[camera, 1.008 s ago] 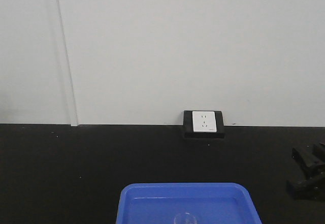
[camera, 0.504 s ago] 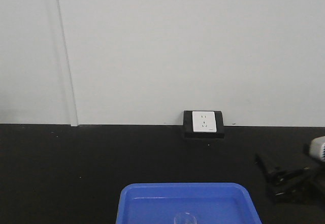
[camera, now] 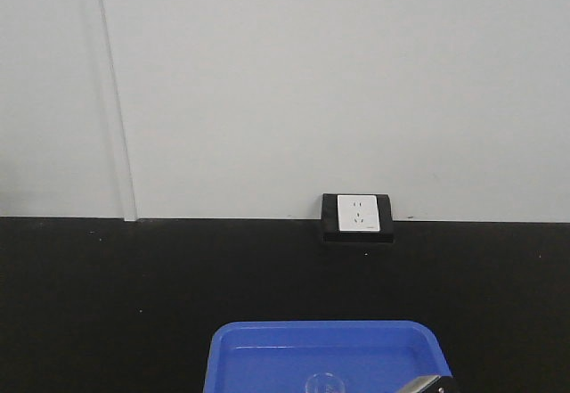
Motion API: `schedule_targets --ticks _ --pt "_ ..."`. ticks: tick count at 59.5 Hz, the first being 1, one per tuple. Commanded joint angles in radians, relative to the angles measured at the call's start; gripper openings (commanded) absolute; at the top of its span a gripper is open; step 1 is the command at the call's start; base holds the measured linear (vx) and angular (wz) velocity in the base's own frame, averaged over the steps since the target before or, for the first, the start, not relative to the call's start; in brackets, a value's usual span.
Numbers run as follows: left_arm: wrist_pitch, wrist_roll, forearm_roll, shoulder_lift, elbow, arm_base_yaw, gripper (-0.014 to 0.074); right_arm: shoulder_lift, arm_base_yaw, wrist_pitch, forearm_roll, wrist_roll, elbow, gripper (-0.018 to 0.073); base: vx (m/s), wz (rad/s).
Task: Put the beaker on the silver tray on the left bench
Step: 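Close the right gripper around the clear glass beaker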
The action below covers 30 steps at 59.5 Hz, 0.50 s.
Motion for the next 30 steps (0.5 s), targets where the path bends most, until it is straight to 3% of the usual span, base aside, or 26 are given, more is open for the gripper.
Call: schedule_targets --ticks 1,10,24,30 --pt "-0.075 -0.002 -0.003 -0.007 0.02 -0.006 0.0001 0.035 0.001 -0.193 -0.024 0.002 -0.039 0.0624 0.0 0.0" --pt "-0.075 -0.002 -0.003 -0.007 0.02 -0.006 0.0001 0.124 0.001 -0.199 -0.062 0.013 -0.125 0.0621 0.0 0.0" --pt "-0.075 -0.002 -0.003 -0.007 0.02 -0.006 0.0001 0.218 0.001 -0.188 -0.067 0.121 -0.287 0.0607 0.0 0.0" --pt "-0.075 -0.002 -0.003 -0.007 0.02 -0.006 0.0001 0.247 0.001 -0.166 -0.067 0.153 -0.344 0.056 0.0 0.0"
